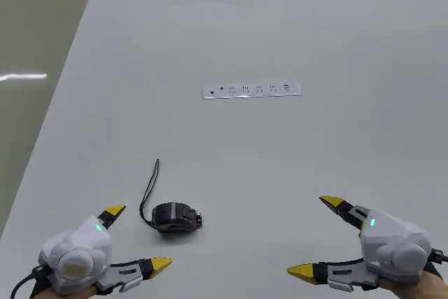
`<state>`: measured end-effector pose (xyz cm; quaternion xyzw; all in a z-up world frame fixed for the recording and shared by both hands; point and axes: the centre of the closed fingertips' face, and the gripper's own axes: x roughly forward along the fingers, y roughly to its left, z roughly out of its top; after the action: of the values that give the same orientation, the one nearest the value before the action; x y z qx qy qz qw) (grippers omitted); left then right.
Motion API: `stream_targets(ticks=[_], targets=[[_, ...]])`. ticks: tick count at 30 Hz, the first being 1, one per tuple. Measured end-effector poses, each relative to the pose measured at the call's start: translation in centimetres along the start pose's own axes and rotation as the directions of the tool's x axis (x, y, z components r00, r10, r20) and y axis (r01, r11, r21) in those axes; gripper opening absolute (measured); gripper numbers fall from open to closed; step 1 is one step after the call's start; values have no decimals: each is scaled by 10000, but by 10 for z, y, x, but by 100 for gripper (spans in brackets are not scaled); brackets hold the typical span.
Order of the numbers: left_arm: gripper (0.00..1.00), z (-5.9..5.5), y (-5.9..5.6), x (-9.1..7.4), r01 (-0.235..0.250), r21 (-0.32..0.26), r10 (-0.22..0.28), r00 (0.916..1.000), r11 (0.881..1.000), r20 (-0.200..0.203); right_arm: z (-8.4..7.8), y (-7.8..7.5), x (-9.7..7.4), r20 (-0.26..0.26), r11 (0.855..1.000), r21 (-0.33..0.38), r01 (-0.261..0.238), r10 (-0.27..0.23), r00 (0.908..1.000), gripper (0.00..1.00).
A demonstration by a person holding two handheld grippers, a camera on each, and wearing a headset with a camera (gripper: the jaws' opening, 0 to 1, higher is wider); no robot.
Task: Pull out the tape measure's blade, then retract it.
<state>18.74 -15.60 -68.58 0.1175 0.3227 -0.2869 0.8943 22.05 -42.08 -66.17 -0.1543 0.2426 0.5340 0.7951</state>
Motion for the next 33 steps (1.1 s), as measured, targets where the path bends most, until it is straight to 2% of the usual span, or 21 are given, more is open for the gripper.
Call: stream_targets(ticks=[10,18,21,27,33], targets=[[73,-3,8,12,236,797,-197,9986,9965,-494,2,-3,15,-56,9946,-844,-598,596,9982,86],[64,-7,14,26,398,1513,-250,9948,9877,-984,5,-4,28,-81,9828,-1455,-1133,1133,9935,79],[61,-8,17,31,579,1816,-357,9917,9817,-1233,3,-5,34,-112,9785,-1611,-1286,1284,9917,77],[55,-5,19,38,934,2062,-672,9892,9740,-1303,2,-6,44,-156,9719,-1691,-1636,1633,9865,75],[50,-8,15,45,1520,2402,-1169,9811,9588,-1541,-1,-8,56,-280,9657,-1793,-1878,1858,9822,73]])
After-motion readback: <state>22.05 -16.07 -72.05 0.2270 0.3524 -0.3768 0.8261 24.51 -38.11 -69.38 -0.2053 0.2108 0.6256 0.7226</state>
